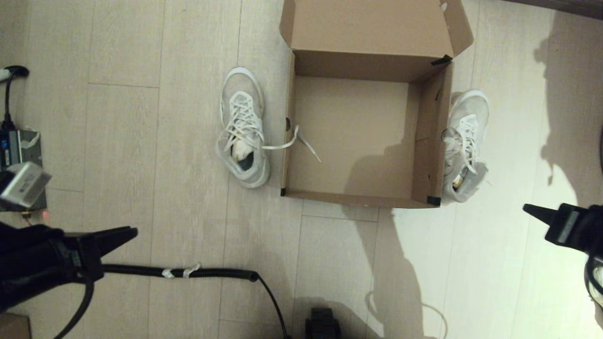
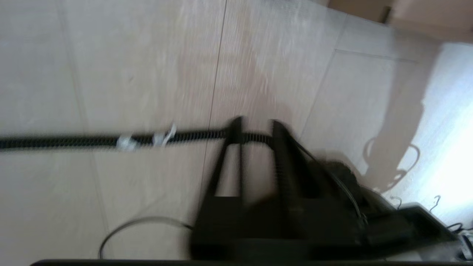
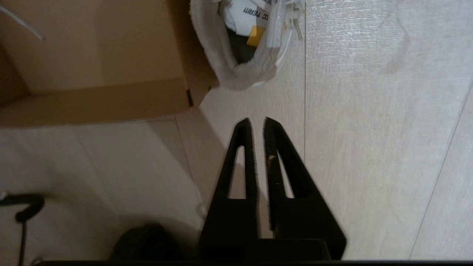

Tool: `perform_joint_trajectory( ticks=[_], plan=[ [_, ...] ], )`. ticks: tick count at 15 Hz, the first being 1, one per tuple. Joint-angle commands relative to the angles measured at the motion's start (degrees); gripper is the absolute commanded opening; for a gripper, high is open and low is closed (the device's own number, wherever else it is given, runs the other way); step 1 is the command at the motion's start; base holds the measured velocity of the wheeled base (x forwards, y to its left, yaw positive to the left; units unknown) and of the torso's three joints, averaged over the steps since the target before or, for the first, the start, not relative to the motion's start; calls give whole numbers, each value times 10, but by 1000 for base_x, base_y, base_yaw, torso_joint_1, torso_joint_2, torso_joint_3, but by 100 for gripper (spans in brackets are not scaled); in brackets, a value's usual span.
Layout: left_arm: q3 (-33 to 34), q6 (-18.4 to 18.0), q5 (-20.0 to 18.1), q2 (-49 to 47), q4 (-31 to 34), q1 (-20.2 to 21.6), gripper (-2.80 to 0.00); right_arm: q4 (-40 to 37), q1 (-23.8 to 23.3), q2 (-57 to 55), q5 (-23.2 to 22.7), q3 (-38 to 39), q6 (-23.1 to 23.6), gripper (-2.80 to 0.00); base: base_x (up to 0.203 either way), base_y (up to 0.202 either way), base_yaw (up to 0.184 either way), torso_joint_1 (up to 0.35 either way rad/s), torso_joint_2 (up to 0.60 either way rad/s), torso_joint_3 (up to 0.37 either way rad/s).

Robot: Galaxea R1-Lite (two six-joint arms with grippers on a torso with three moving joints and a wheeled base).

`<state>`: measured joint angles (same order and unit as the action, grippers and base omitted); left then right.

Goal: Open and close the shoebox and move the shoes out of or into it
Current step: Put the shoes into the shoe box

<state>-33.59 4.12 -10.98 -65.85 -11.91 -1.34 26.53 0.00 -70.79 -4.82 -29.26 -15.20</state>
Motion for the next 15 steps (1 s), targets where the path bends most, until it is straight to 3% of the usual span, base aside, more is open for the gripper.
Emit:
perform_joint_trajectory(
  ticks=[1,3,9,13,15],
  plan=[
    [-17,2,-3,-133,-51,-16,0,70,1,-116,-1,-4,5,0,0,0,0,0,0,0],
    [-36,11,2,-160,-81,-58,0,120,0,-138,23,-10,40,0,0,0,0,0,0,0],
    [-118,38,90,-257,-112,-129,0,127,-6,-169,31,-26,40,0,0,0,0,0,0,0],
    [-170,50,143,-322,-182,-142,0,223,-6,-235,71,-24,41,0,0,0,0,0,0,0],
    [-194,51,147,-330,-183,-144,0,263,-6,-263,84,-22,41,0,0,0,0,0,0,0]
  ],
)
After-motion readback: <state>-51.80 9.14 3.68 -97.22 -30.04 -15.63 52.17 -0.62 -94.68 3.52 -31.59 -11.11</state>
